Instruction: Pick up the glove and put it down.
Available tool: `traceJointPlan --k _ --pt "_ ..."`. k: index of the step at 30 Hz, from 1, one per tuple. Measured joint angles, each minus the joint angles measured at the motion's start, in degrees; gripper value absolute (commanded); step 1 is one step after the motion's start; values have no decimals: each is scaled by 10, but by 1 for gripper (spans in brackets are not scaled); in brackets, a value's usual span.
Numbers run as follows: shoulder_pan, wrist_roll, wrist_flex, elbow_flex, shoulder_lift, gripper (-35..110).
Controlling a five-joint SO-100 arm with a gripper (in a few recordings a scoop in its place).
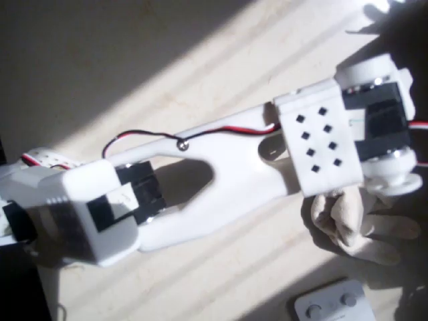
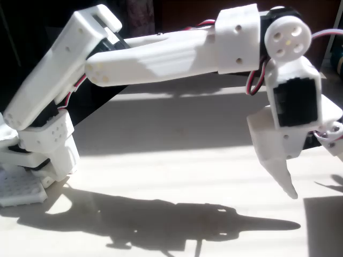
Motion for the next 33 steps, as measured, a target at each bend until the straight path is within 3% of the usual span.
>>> traceJointPlan --k 6,16,33 --pt "0 0 -7 0 -26 28" --pt "0 0 -10 0 -27 1" --pt "0 1 -10 0 -27 0"
